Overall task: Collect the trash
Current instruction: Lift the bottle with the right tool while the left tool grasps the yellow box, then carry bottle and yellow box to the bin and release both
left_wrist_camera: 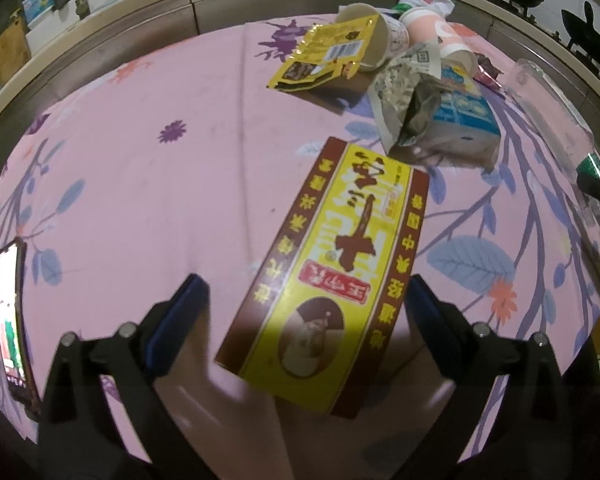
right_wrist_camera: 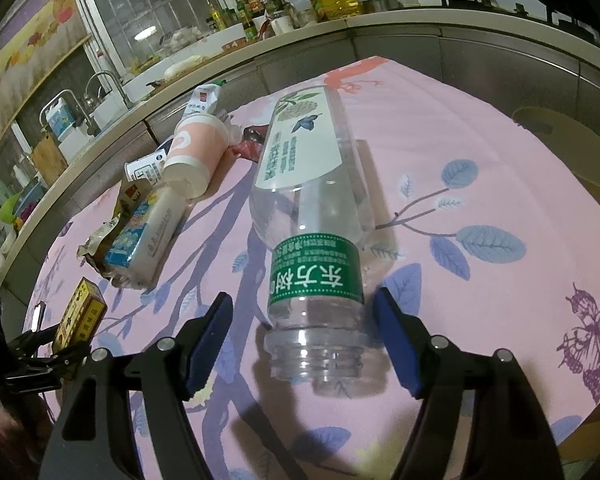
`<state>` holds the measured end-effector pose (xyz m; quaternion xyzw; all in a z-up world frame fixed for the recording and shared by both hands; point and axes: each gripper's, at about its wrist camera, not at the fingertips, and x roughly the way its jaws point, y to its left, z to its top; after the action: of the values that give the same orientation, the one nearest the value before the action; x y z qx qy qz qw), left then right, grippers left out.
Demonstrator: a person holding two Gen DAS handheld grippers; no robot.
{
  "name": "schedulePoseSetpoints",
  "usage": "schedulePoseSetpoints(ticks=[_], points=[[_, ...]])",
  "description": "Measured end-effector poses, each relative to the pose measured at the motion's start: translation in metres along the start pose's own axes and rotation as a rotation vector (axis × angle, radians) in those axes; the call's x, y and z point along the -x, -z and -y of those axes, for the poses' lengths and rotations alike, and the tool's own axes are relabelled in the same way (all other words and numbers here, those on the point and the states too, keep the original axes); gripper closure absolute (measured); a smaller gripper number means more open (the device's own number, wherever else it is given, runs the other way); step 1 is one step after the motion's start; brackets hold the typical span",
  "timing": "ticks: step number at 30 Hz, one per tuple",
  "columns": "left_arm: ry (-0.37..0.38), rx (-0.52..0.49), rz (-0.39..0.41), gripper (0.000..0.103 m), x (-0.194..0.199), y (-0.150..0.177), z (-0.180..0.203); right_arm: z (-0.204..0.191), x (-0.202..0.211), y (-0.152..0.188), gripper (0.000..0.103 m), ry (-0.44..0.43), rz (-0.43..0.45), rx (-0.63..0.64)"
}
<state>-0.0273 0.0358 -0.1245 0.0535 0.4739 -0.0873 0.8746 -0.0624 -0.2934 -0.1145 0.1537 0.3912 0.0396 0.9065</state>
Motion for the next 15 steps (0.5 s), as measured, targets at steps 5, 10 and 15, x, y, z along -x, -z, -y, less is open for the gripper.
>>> schedulePoseSetpoints(ticks=[5,10,15], points=[[0.026,-0.015,-0.006,0.037,0.007,-0.004,0.008,-0.001,-0.002,-0.003,0.046,-0.015,-0.009,0.020],[0.038,-0.020,-0.006,0.044,0.011,-0.007,0.015,0.012,-0.006,-0.008,0.064,-0.101,-0.041,-0.044],[0.093,-0.019,0.051,0.045,0.039,-0.012,0.026,0.037,0.006,-0.011,0.065,-0.199,-0.028,-0.169]])
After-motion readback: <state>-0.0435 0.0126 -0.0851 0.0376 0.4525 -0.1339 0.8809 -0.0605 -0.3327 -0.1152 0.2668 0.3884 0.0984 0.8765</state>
